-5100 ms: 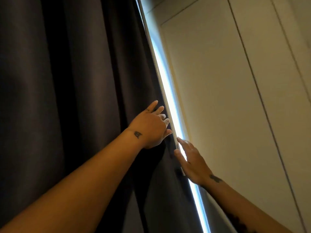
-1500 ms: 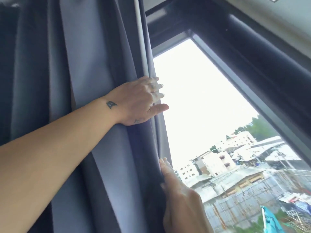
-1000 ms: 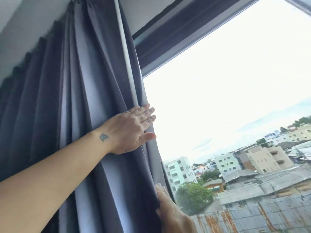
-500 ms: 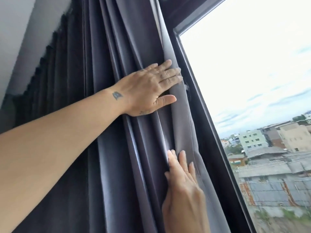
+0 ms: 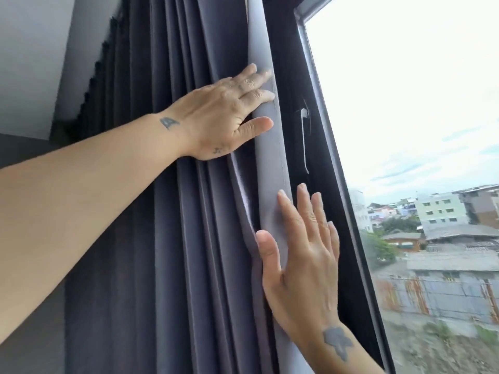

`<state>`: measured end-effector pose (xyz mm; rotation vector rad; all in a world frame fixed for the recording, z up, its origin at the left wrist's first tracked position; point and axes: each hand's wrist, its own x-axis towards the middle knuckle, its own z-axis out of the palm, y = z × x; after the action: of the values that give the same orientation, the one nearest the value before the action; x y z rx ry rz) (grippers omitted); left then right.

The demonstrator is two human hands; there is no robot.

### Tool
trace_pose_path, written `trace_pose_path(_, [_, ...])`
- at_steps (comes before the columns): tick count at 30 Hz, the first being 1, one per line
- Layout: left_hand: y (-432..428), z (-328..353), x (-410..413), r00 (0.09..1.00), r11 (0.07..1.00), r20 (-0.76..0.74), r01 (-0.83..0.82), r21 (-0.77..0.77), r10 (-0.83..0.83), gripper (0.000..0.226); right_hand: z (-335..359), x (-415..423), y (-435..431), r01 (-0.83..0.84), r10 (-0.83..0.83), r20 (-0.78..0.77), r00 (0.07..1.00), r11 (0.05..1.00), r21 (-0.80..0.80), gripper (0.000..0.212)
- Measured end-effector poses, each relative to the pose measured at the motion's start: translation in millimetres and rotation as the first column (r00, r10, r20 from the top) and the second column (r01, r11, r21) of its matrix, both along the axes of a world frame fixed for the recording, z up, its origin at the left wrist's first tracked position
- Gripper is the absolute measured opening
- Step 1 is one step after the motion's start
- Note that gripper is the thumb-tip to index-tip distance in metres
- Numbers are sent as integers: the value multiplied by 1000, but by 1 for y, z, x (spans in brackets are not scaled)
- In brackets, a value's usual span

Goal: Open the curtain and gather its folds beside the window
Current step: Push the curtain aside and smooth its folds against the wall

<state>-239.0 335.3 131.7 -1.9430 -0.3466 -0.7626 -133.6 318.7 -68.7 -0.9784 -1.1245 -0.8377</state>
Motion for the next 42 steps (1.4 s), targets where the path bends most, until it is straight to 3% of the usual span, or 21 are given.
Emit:
trace_pose_path(5, [-22, 0, 29, 977, 990, 166, -126, -71, 136, 59, 4, 8, -5, -294, 299, 50, 953, 952, -88, 63])
trace_pose_path(9, [-33, 15, 58, 905, 955, 311, -251, -158, 289, 76, 7, 0, -7, -415, 419, 16, 908, 903, -107, 71])
trace_pose_path(14, [-27, 16, 82, 799, 897, 408, -394, -200, 442, 88, 12, -11, 5, -414, 415, -11, 910, 905, -102, 77])
trace_pose_path(19, [-1, 10, 82, 781, 925, 499, -348, -152, 376, 90, 5, -16, 31, -371, 373, -8, 928, 920, -122, 74])
trace_pose_path(25, [30, 10, 62, 815, 952, 492, -274, -136, 305, 87, -6, -18, 70, -360, 383, 62, 922, 904, -231, 85])
trace_pose_path(30, [62, 11, 34, 818, 947, 479, -279, -156, 320, 83, -7, -36, 87, -346, 379, 92, 921, 902, -259, 51])
trace_pose_path(42, [136, 13, -35, 828, 900, 359, -367, -235, 431, 80, -8, -100, 155, -245, 293, 130, 947, 923, -296, 53])
